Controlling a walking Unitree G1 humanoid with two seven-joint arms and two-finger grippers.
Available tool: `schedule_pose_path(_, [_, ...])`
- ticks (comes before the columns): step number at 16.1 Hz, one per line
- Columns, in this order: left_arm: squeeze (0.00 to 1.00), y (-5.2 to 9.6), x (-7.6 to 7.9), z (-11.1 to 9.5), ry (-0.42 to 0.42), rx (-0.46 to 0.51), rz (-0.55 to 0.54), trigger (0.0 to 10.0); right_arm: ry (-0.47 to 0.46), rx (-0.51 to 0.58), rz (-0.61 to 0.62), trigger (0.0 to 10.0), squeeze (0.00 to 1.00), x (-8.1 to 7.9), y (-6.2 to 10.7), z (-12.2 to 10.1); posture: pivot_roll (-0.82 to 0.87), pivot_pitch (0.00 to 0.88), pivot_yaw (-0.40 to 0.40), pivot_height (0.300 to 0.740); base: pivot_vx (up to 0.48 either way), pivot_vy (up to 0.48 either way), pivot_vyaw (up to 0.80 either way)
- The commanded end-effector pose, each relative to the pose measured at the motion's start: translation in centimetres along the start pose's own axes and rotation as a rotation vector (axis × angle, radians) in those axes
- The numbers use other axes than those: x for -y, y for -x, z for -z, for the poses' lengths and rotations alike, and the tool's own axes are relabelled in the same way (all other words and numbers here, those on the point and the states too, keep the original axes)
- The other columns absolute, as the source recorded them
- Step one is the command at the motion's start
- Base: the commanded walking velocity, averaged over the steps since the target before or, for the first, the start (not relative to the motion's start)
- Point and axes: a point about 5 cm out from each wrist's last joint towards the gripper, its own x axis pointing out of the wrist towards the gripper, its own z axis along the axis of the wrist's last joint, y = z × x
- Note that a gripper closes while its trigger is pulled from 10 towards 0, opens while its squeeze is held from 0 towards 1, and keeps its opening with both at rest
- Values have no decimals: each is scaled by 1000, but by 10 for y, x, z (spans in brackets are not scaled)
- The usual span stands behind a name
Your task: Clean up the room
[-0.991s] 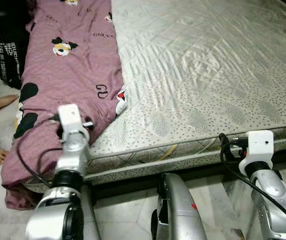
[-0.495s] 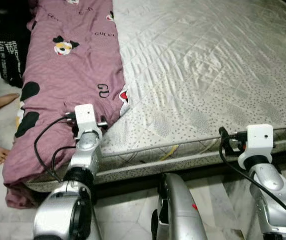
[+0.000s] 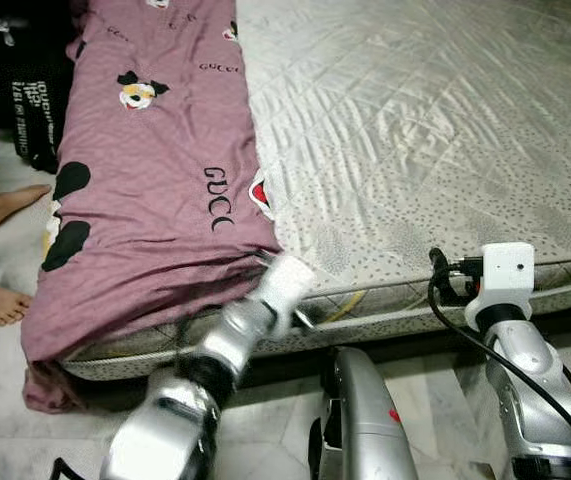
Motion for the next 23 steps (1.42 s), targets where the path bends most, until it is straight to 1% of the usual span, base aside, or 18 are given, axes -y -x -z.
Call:
schedule_pose_path(1, [0,-1,11,-24,-143,119,68,10000,4,-2,5,10000,0,-1,-1,2,-105,120,-29,552,0,0,0])
schedule_pose_path(3, [0,4,16,-44,-199,248,89,10000,0,2,2,10000,0,-4,-3,1,-96,116,-27,552,0,0,0])
schedule_pose_path(4, [0,10,14,-61,-236,350,52,10000,-4,5,-1,10000,0,-6,-4,1,-93,115,-25,552,0,0,0])
schedule_pose_path(5, [0,23,1,-84,-237,488,-85,10000,-6,11,-4,10000,0,-9,-5,0,-89,112,-22,552,0,0,0])
schedule_pose_path(6, [0,32,-15,-94,-210,550,-221,10000,-6,15,-6,10000,0,-10,-6,0,-85,111,-16,552,0,0,0])
schedule_pose_path(7, [0,47,-40,-98,-108,598,-409,10000,-5,19,-4,10000,0,-10,-6,-1,-81,110,-14,552,0,0,0])
schedule_pose_path(8, [0,60,-62,-92,-19,598,-559,10000,-6,20,2,10000,0,-10,-6,0,-76,108,-10,552,0,0,0])
schedule_pose_path(9, [0,73,-86,-75,57,542,-721,10000,-7,18,7,10000,0,-9,-6,1,-73,108,-6,552,0,0,0])
schedule_pose_path(10, [0,84,-112,-39,197,404,-849,10000,-8,17,9,10000,0,-8,-6,2,-69,106,-1,552,0,0,0])
schedule_pose_path(11, [0,87,-122,-18,275,312,-877,10000,-8,16,11,10000,0,-8,-6,3,-68,105,0,552,0,0,0])
schedule_pose_path(14, [0,93,-141,17,345,131,-879,10000,-9,14,13,10000,0,-8,-6,4,-65,97,2,552,0,0,0])
schedule_pose_path(15, [0,88,-139,25,329,60,-804,10000,-9,14,13,10000,0,-9,-6,4,-65,97,2,552,0,0,0])
schedule_pose_path(16, [0,85,-135,32,354,34,-764,10000,-10,12,12,10000,0,-9,-7,5,-65,89,4,552,0,0,0])
schedule_pose_path(18, [0,72,-115,52,349,-90,-607,10000,-13,17,11,10000,0,-11,-9,3,-71,87,6,552,0,0,0])
schedule_pose_path(19, [0,67,-106,56,295,-129,-533,10000,-14,21,12,10000,0,-11,-9,2,-71,87,6,552,0,0,0])
schedule_pose_path(20, [0,56,-91,55,248,-146,-435,10000,-16,23,13,10000,0,-11,-10,2,-73,82,7,552,0,0,0])
schedule_pose_path(21, [0,50,-86,50,191,-145,-404,10000,-17,23,12,10000,0,-12,-11,2,-66,76,6,552,0,0,0])
schedule_pose_path(23, [0,40,-75,45,168,-147,-326,10000,-21,26,6,10000,0,-16,-13,1,-64,70,8,552,0,0,0])
